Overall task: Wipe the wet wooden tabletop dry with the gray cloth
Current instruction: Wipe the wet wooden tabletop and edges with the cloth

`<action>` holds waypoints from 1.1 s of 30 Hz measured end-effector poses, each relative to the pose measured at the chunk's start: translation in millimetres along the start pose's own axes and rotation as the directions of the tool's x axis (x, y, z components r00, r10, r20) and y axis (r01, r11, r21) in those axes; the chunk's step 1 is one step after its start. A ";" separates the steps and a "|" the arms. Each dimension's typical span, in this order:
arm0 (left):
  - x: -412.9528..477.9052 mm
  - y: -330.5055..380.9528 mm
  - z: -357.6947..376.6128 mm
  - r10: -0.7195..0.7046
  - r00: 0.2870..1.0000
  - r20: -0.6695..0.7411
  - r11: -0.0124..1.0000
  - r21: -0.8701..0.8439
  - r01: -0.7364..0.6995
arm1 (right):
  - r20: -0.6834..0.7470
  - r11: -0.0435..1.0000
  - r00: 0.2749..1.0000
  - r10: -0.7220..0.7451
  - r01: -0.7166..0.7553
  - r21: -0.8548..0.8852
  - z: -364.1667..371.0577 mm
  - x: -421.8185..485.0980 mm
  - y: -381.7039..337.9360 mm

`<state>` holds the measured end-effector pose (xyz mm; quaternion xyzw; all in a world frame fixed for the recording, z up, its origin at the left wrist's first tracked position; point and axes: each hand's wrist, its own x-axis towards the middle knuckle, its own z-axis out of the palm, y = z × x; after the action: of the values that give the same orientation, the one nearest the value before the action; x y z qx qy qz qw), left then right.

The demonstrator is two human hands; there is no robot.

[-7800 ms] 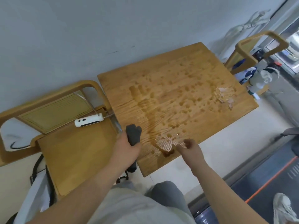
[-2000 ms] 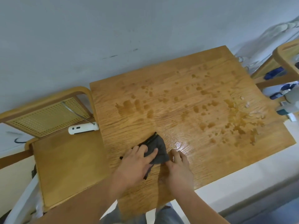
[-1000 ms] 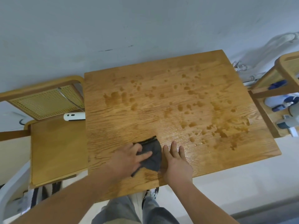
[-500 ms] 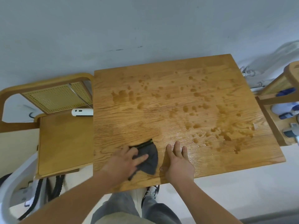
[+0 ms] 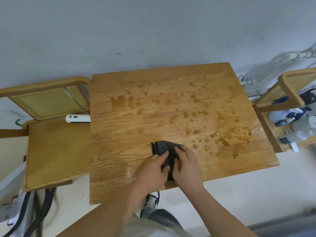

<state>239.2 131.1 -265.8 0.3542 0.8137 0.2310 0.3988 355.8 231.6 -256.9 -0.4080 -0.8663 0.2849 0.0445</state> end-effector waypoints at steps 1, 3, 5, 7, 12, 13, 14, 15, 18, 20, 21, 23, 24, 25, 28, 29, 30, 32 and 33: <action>-1.8 -2.4 -7.3 0.007 1.000 -0.003 1.000 -0.012 -0.007 | 0.047 0.995 0.996 -0.077 0.080 -0.061 6.1 -1.9 -2.0; -7.6 -15.6 -23.0 -0.027 0.997 -0.071 1.000 0.004 0.027 | 0.208 0.956 0.962 -0.176 0.217 -0.195 19.5 -7.9 -0.5; -15.9 -32.4 -38.2 -0.078 0.991 -0.107 0.997 0.005 0.079 | 0.299 0.914 0.943 -0.148 0.246 -0.322 26.0 -11.1 6.0; -21.5 -43.1 -51.0 -0.126 0.986 -0.106 0.991 0.022 0.129 | 0.344 0.887 0.934 -0.092 0.234 -0.398 27.3 -10.4 15.3; -23.3 -50.6 -60.5 -0.120 0.988 -0.101 0.993 -0.022 0.118 | 0.322 0.813 0.931 0.171 0.052 -0.580 -7.5 25.5 30.3; -24.5 -50.2 -61.0 -0.117 0.988 -0.097 0.993 -0.020 0.115 | 0.297 0.796 0.928 0.226 0.000 -0.606 -14.1 31.6 26.7; -25.6 -51.0 -61.2 -0.113 0.989 -0.097 0.994 -0.017 0.112 | 0.284 0.792 0.923 0.258 -0.034 -0.610 -15.4 34.2 22.4; -27.1 -52.0 -61.4 -0.111 0.989 -0.097 0.994 -0.017 0.110 | 0.279 0.803 0.921 0.271 -0.057 -0.593 -12.6 33.2 17.2; -30.8 -54.8 -65.3 -0.101 0.989 -0.111 0.995 -0.021 0.100 | 0.265 0.852 0.936 0.230 -0.063 -0.519 13.2 17.4 -5.9; -31.2 -56.8 -72.0 -0.089 0.989 -0.116 0.996 -0.018 0.088 | 0.340 0.897 0.929 0.145 0.022 -0.442 37.4 -0.2 -25.9; -30.8 -57.9 -76.5 -0.078 0.990 -0.115 0.997 -0.003 0.078 | 0.395 0.915 0.916 0.069 0.099 -0.390 48.5 -9.2 -35.1; -29.3 -64.9 -85.5 -0.060 0.990 -0.127 0.998 0.027 0.064 | 0.491 0.932 0.866 -0.097 0.252 -0.260 66.4 -18.1 -45.6; -28.0 -71.4 -91.7 -0.065 0.989 -0.130 0.997 0.033 0.070 | 0.498 0.927 0.850 -0.173 0.311 -0.210 72.4 -12.7 -48.5; -27.3 -76.1 -96.8 -0.073 0.989 -0.127 0.996 0.037 0.078 | 0.504 0.924 0.836 -0.217 0.342 -0.171 71.4 -2.1 -48.2; -23.3 -98.2 -118.2 -0.102 0.988 -0.118 0.994 0.033 0.107 | 0.483 0.909 0.844 -0.235 0.366 -0.198 65.1 49.3 -48.6; -21.5 -107.1 -127.0 -0.117 0.988 -0.102 0.992 0.041 0.122 | 0.458 0.906 0.861 -0.222 0.356 -0.229 64.1 65.8 -53.0; -19.5 -116.2 -136.3 -0.129 0.988 -0.083 0.989 0.054 0.134 | 0.440 0.905 0.876 -0.198 0.336 -0.261 65.1 80.3 -59.9; -13.8 -133.5 -158.0 -0.139 0.989 -0.058 0.985 0.091 0.143 | 0.428 0.917 0.896 -0.118 0.263 -0.298 71.9 102.9 -79.4; -9.9 -141.4 -169.9 -0.127 0.991 -0.052 0.985 0.107 0.132 | 0.409 0.926 0.909 -0.079 0.219 -0.308 78.2 109.3 -89.1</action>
<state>49.9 16.8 -256.4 0.3166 0.8552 0.1673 0.3747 198.4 230.9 -292.0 -0.2763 -0.9231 0.1989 -0.1790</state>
